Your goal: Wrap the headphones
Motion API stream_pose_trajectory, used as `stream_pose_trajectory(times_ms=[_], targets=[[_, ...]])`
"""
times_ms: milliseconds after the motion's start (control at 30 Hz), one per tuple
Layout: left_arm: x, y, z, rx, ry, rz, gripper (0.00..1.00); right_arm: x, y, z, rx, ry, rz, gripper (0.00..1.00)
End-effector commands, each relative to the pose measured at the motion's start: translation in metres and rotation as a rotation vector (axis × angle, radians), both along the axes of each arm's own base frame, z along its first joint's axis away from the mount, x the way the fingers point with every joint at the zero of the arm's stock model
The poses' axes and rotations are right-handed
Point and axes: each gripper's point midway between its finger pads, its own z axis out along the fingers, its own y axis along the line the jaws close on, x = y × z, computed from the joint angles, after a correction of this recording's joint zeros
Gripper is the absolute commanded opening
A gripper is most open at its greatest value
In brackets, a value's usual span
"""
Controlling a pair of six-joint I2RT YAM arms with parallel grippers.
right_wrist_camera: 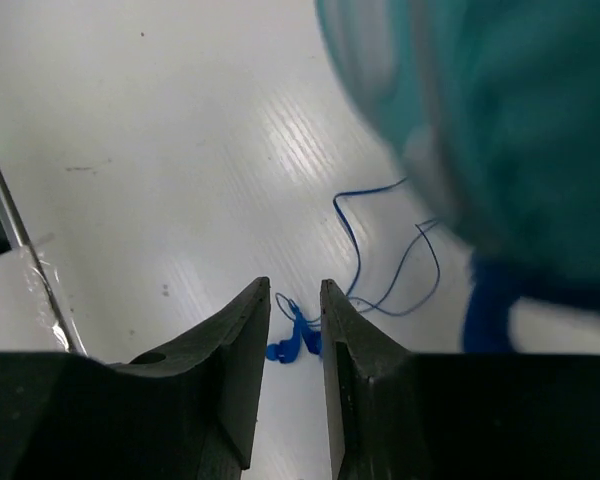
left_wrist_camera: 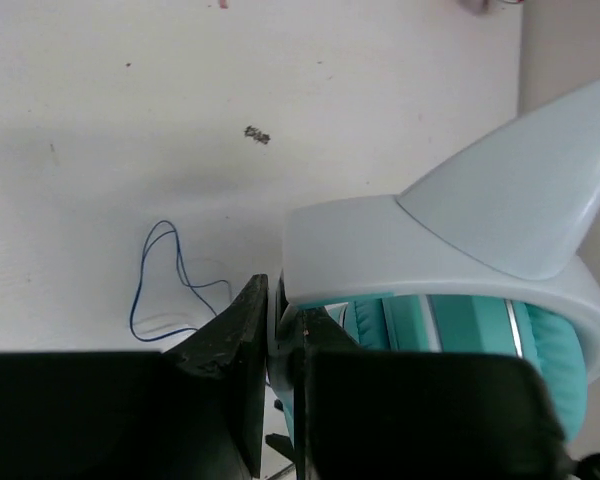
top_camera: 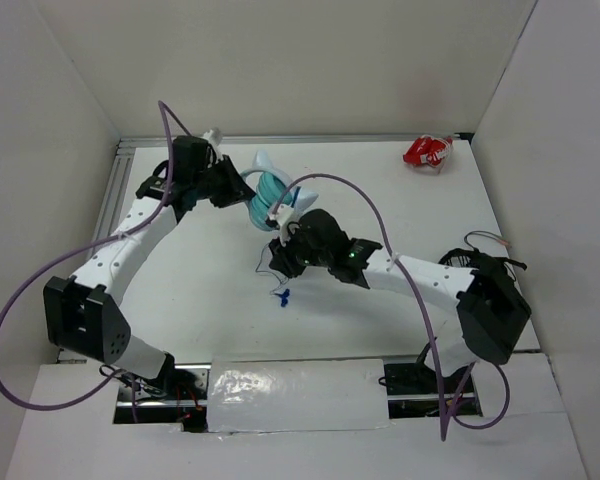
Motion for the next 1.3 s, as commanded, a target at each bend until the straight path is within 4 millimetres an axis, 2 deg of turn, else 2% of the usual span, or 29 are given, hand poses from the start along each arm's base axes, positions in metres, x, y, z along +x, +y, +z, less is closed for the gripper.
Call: stream_pose_trajectory(times_ms=[0, 33, 67, 100, 133, 167, 200, 267, 300, 333, 367, 400, 500, 567, 667, 733, 767, 800, 900, 933, 1000, 1033, 1100, 1133, 1167, 1200, 1233, 1267], targets=[[-0.007, -0.013, 0.061, -0.135, -0.148, -0.074, 0.00, 0.012, -0.010, 0.041, 0.120, -0.207, -0.090, 0.35], [-0.008, -0.012, 0.068, -0.139, -0.162, -0.069, 0.00, 0.007, -0.017, 0.060, 0.165, -0.257, -0.088, 0.36], [-0.008, -0.011, 0.070, -0.142, -0.163, -0.063, 0.00, -0.001, -0.023, 0.056, 0.192, -0.281, -0.077, 0.41], [-0.009, -0.009, 0.079, -0.151, -0.178, -0.057, 0.00, -0.010, -0.030, 0.080, 0.252, -0.343, -0.062, 0.49], [-0.009, -0.009, 0.083, -0.158, -0.187, -0.055, 0.00, -0.019, -0.038, 0.066, 0.243, -0.346, -0.044, 0.57], [-0.010, -0.009, 0.087, -0.167, -0.196, -0.060, 0.00, -0.024, -0.041, 0.076, 0.281, -0.380, -0.027, 0.60], [-0.011, -0.009, 0.092, -0.178, -0.204, -0.062, 0.00, -0.030, -0.044, 0.081, 0.304, -0.399, -0.011, 0.72], [-0.012, -0.009, 0.101, -0.198, -0.217, -0.065, 0.00, -0.049, -0.052, 0.091, 0.355, -0.433, 0.047, 0.75], [-0.012, -0.008, 0.105, -0.212, -0.219, -0.059, 0.00, -0.060, -0.055, 0.102, 0.393, -0.457, 0.081, 0.76], [-0.012, -0.007, 0.109, -0.220, -0.222, -0.053, 0.00, -0.065, -0.057, 0.100, 0.395, -0.462, 0.103, 0.86], [-0.011, -0.007, 0.113, -0.234, -0.222, -0.040, 0.00, -0.071, -0.059, 0.098, 0.390, -0.456, 0.129, 0.87], [-0.010, -0.006, 0.117, -0.243, -0.229, -0.032, 0.00, -0.079, -0.061, 0.106, 0.418, -0.464, 0.153, 0.88], [-0.009, -0.004, 0.124, -0.276, -0.231, -0.013, 0.00, -0.097, -0.066, 0.111, 0.455, -0.487, 0.221, 0.89], [-0.011, -0.003, 0.129, -0.296, -0.231, -0.003, 0.00, -0.099, -0.071, 0.121, 0.485, -0.520, 0.209, 0.90], [-0.010, -0.001, 0.133, -0.306, -0.254, 0.012, 0.00, -0.089, -0.081, 0.128, 0.479, -0.517, 0.117, 0.90], [-0.010, -0.002, 0.144, -0.313, -0.284, 0.003, 0.00, -0.076, -0.089, 0.132, 0.476, -0.519, 0.019, 0.91], [-0.011, -0.002, 0.149, -0.312, -0.291, -0.006, 0.00, -0.070, -0.091, 0.131, 0.460, -0.527, -0.006, 0.92], [-0.012, -0.002, 0.159, -0.316, -0.313, -0.014, 0.00, -0.062, -0.093, 0.130, 0.454, -0.536, -0.046, 0.99], [-0.019, -0.005, 0.178, -0.329, -0.363, -0.055, 0.00, -0.035, -0.096, 0.114, 0.409, -0.536, -0.142, 1.00], [-0.021, -0.005, 0.184, -0.333, -0.379, -0.064, 0.00, -0.031, -0.090, 0.102, 0.393, -0.505, -0.125, 1.00], [-0.027, -0.005, 0.196, -0.339, -0.410, -0.082, 0.00, -0.018, -0.089, 0.102, 0.413, -0.501, -0.133, 1.00], [-0.029, -0.005, 0.200, -0.340, -0.414, -0.082, 0.00, -0.012, -0.084, 0.089, 0.396, -0.467, -0.127, 1.00], [-0.034, -0.005, 0.208, -0.345, -0.435, -0.090, 0.00, -0.002, -0.079, 0.092, 0.425, -0.478, -0.121, 1.00], [-0.038, -0.005, 0.212, -0.351, -0.451, -0.099, 0.00, 0.004, -0.073, 0.079, 0.406, -0.456, -0.108, 1.00], [-0.039, -0.005, 0.212, -0.355, -0.450, -0.098, 0.00, 0.006, -0.066, 0.088, 0.438, -0.476, -0.072, 1.00], [-0.042, -0.005, 0.214, -0.360, -0.454, -0.098, 0.00, 0.010, -0.061, 0.084, 0.432, -0.468, -0.062, 1.00], [-0.044, -0.004, 0.217, -0.368, -0.461, -0.098, 0.00, 0.018, -0.054, 0.065, 0.388, -0.443, -0.047, 1.00], [-0.046, -0.004, 0.221, -0.373, -0.462, -0.095, 0.00, 0.026, -0.048, 0.072, 0.400, -0.453, -0.051, 1.00]])
